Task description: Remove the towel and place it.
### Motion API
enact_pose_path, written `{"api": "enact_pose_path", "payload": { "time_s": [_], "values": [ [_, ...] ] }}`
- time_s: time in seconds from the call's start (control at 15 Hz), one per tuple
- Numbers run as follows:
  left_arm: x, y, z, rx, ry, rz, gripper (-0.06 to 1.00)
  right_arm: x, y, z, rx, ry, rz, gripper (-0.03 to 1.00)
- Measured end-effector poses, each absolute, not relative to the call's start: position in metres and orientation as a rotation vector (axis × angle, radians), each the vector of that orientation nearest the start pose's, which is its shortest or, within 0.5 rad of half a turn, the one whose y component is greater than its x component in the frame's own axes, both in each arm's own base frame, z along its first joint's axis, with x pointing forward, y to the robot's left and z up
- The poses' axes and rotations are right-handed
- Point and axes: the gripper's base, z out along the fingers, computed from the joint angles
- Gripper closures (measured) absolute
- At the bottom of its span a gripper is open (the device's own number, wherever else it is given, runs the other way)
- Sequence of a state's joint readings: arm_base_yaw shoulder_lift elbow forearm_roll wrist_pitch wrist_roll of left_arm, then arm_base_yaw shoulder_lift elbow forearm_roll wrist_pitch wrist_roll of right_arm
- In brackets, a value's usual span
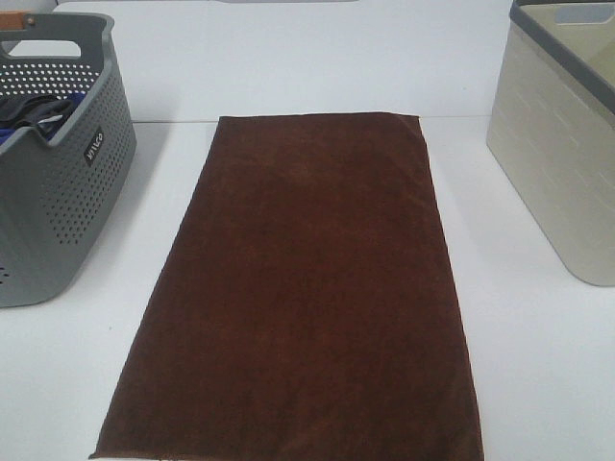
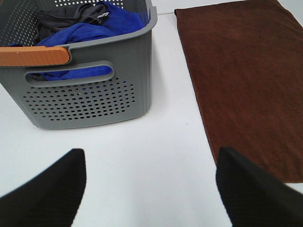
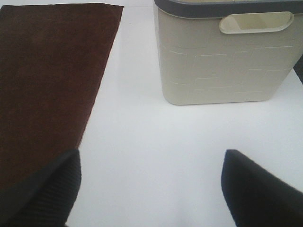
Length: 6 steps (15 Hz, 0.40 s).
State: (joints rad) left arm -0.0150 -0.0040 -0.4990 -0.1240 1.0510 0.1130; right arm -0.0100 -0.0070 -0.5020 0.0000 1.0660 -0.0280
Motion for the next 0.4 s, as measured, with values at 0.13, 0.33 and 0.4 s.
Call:
{"api": "enact_pose_path", "payload": {
  "time_s": [0.13,0.33,0.4],
  "values": [
    [-0.0055,-0.0097,0.2783,0.135,2.022,-0.086,0.22,-0.0064,0.0001,0.2774,-0.018,2.041,-0.024,0.2],
    [-0.0055,-0.0097,0.2783,0.135,2.022,-0.086,0.22,-0.0064,0.0001,0.2774,-0.018,2.041,-0.024,0.2],
    [-0.0055,-0.0097,0.2783,0.135,2.022,-0.086,0.22,-0.0064,0.0001,0.2774,-0.018,2.041,-0.024,0.2]
  ]
}}
